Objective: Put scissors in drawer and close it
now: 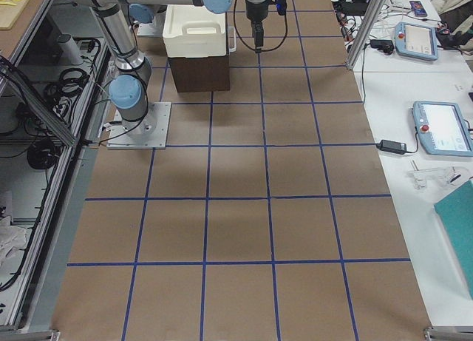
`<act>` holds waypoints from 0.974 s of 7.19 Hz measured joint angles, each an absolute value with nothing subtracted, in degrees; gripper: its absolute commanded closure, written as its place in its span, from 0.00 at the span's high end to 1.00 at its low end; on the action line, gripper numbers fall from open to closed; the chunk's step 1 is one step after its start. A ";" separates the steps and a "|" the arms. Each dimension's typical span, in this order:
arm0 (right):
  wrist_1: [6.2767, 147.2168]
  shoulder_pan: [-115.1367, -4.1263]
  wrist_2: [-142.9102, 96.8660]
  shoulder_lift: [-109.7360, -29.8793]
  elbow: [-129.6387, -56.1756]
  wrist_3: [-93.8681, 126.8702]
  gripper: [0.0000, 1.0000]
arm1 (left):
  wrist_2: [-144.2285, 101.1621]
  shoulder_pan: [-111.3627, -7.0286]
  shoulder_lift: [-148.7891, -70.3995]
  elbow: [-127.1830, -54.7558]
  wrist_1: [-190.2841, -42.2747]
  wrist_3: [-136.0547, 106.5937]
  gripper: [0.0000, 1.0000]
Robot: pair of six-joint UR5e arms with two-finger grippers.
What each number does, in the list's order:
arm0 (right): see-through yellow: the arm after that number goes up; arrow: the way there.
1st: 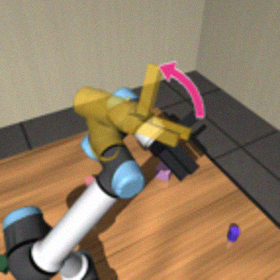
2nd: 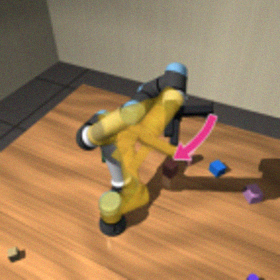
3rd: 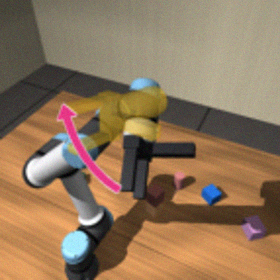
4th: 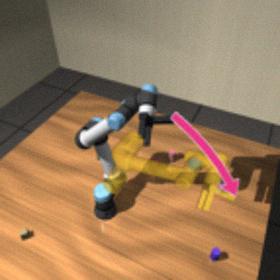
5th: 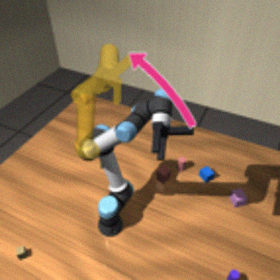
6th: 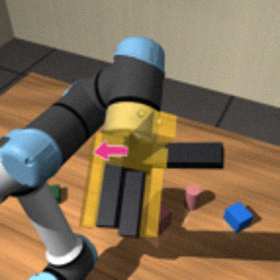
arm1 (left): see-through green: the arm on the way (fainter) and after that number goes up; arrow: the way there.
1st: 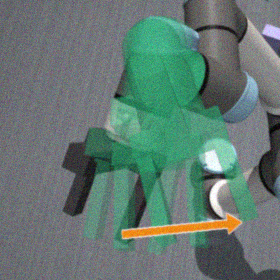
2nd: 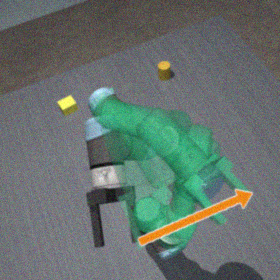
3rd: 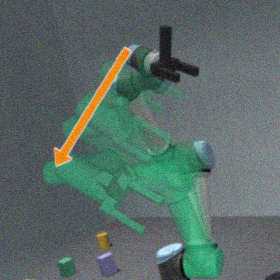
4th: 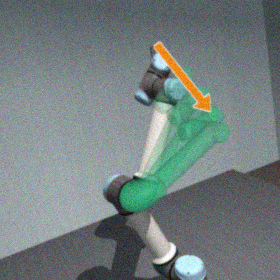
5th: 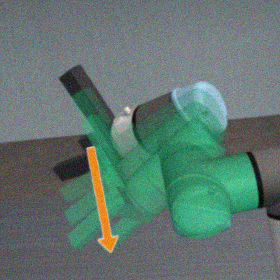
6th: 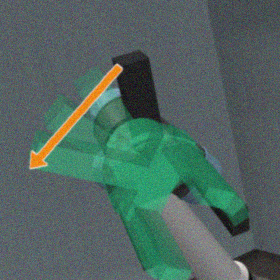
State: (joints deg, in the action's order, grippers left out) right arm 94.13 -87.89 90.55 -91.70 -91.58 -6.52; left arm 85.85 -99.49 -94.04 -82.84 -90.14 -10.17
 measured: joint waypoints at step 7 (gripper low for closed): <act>93.79 -87.86 91.53 -92.55 -91.99 -6.47 1.00 | 87.90 -91.47 -88.64 -84.16 -94.14 -1.70 1.00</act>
State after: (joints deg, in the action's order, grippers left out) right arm 93.79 -87.86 91.53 -92.55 -91.99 -6.47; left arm 87.90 -91.47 -88.64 -84.16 -94.14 -1.70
